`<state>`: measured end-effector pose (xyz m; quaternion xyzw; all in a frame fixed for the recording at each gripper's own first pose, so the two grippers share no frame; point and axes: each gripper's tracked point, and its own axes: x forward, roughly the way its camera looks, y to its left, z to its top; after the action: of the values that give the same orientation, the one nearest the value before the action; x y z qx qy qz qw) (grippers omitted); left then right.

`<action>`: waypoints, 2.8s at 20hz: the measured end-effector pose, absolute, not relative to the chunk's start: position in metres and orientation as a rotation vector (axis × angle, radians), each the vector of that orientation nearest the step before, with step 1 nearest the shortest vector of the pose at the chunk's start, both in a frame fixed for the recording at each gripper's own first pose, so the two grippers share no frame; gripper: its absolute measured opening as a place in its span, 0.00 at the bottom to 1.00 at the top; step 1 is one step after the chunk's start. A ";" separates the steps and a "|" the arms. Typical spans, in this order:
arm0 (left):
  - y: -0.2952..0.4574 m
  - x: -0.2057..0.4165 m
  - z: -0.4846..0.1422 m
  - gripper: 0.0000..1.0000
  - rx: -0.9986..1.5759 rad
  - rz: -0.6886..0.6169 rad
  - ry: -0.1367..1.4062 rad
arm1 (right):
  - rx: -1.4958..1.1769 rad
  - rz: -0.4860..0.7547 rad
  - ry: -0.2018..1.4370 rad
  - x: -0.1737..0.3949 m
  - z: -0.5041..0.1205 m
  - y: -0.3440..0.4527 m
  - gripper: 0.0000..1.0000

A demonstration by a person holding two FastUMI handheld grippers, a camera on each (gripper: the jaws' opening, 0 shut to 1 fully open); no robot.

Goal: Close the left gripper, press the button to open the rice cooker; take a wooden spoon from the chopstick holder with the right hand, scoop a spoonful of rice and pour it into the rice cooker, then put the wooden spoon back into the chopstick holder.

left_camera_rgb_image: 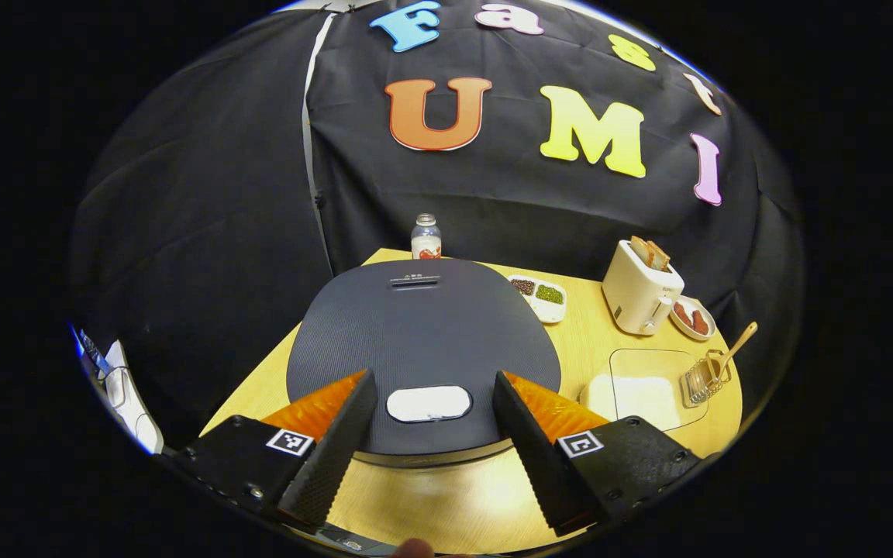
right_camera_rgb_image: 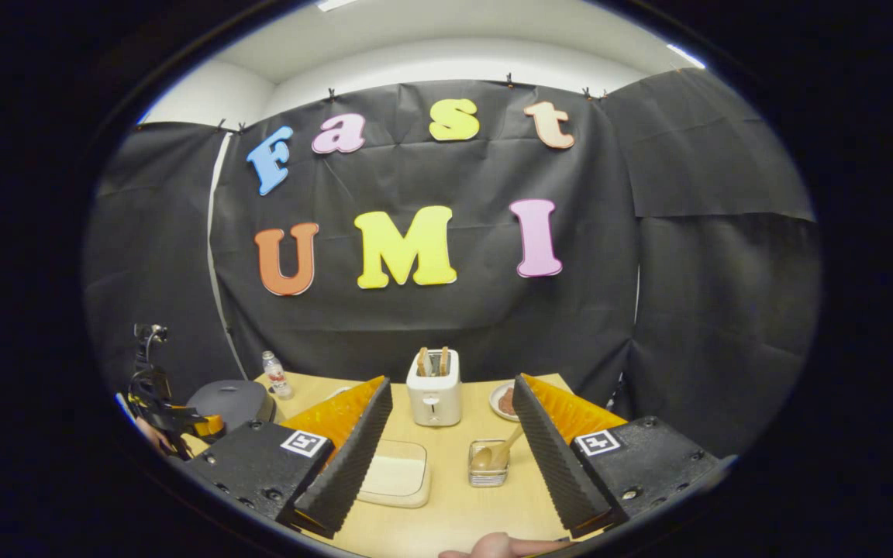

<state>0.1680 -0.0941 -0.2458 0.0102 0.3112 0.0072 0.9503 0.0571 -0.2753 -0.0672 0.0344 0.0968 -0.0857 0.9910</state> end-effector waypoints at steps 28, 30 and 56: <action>-0.146 0.019 -0.013 0.95 -0.006 -0.176 0.124 | 0.067 -0.123 0.010 -0.028 -0.004 -0.206 0.97; -0.145 -0.007 -0.006 0.94 -0.024 -0.205 0.120 | 0.062 -0.131 0.000 -0.057 0.002 -0.189 1.00; -0.156 -0.094 0.036 0.94 0.048 -0.275 -0.053 | 0.078 -0.163 0.043 -0.148 -0.011 -0.136 0.96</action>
<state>-0.0935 -0.1562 0.0357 0.0237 -0.0264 -0.1373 0.9899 -0.1479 -0.1361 -0.0107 0.0390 0.0216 -0.0815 0.9957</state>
